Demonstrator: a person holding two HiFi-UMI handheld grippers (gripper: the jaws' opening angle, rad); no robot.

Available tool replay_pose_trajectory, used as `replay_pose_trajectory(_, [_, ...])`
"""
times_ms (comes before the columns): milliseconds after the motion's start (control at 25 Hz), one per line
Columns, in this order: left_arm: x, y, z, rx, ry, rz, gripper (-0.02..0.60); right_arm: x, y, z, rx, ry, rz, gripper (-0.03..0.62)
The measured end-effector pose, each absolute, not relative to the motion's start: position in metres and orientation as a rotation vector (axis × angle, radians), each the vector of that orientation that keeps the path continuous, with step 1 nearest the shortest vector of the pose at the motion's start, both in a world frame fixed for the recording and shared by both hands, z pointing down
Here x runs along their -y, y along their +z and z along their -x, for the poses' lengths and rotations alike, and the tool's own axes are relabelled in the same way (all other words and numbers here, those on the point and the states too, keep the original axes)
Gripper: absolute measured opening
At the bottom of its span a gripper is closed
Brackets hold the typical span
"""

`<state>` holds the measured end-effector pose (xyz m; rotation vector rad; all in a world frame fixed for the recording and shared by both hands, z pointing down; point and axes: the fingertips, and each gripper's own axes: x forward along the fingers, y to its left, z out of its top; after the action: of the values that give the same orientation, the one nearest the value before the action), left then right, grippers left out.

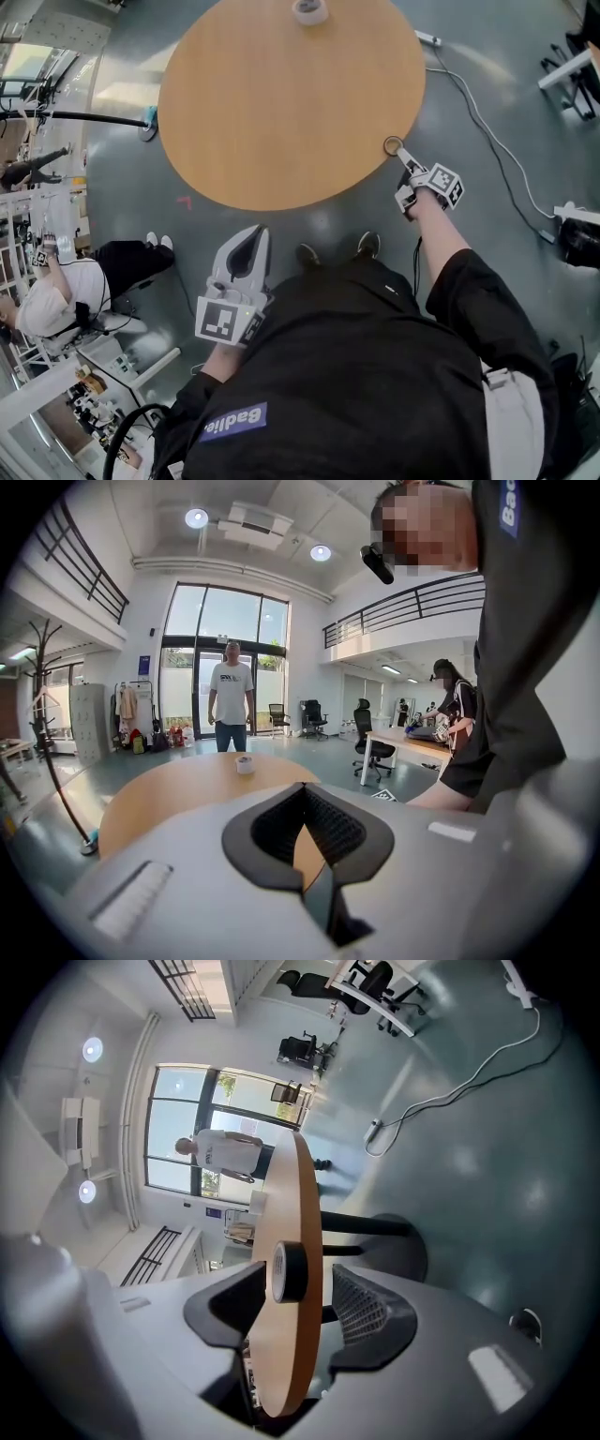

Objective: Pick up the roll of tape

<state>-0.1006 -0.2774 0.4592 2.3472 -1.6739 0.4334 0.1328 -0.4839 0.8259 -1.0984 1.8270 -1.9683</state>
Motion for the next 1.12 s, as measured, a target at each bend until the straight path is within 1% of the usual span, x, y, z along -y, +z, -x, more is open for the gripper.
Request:
replay_pose_trajectory(160, [0.272,0.462,0.103,1.674,0.449,-2.326,0.02,0.488,0.83,-0.13,-1.775,-1.974,1.076,0.223])
replay_pose_trajectory(320, [0.267,0.462,0.109,1.68,0.432,-2.314,0.02,0.49,0.831,-0.123,-1.73,-1.98,1.035,0.194])
replay_pose_trajectory(360, [0.266,0.463,0.11,1.681,0.432,-2.309,0.02,0.491,0.832,-0.122,-1.735,-1.976,1.029,0.177])
replay_pose_trajectory(480, [0.262,0.464,0.112,1.681,0.435,-2.305,0.02,0.491,0.829,-0.12,-1.753,-1.959,1.027,0.097])
replay_pose_trajectory(520, [0.262,0.464,0.112,1.681,0.427,-2.302,0.02,0.491,0.828,-0.12,-1.757,-1.955,1.028,0.086])
replay_pose_trajectory(800, [0.265,0.465,0.113,1.668,0.387,-2.326,0.02,0.49,0.814,-0.12,-1.783,-1.926,1.011,0.084])
replay_pose_trajectory(1120, [0.262,0.465,0.115,1.625,0.307,-2.372,0.02,0.472,0.765,-0.1,-1.83,-1.884,0.928,0.083])
